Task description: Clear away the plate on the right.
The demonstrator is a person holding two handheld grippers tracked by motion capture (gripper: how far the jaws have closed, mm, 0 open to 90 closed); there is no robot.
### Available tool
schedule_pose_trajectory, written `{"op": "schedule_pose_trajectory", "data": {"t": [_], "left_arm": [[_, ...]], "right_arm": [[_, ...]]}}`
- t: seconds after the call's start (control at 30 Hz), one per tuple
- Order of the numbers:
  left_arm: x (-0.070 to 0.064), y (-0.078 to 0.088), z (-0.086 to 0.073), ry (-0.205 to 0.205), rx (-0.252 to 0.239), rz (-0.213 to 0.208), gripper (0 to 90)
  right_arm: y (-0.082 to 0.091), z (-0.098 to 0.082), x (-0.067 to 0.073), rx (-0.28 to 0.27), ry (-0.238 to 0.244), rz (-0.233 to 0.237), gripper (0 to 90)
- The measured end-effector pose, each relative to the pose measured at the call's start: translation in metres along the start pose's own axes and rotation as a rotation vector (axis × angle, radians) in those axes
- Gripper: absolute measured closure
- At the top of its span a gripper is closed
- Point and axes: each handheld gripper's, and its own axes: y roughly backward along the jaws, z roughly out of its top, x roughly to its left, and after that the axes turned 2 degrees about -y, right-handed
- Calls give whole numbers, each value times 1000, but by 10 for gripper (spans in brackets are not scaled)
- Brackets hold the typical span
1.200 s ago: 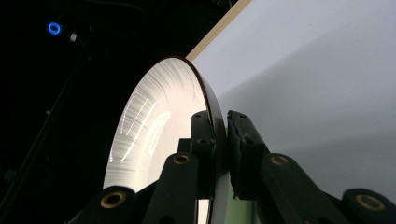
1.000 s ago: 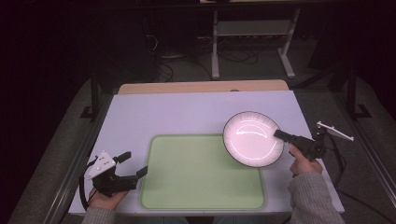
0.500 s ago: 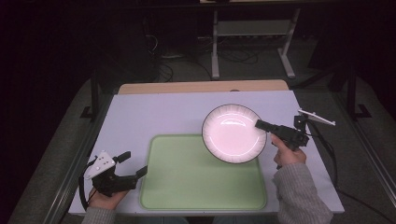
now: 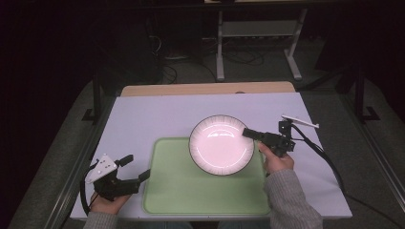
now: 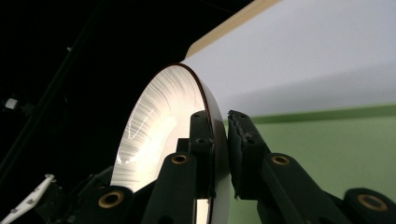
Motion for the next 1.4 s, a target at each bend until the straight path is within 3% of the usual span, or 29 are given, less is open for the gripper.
{"op": "schedule_pose_trajectory", "data": {"t": [0.53, 1.4], "left_arm": [[0, 1, 0, -1, -1, 2, 144], [1, 2, 0, 0, -4, 3, 144]], "right_arm": [[-23, -19, -7, 45, -7, -41, 784], [-42, -34, -17, 92, -9, -104, 768]]}}
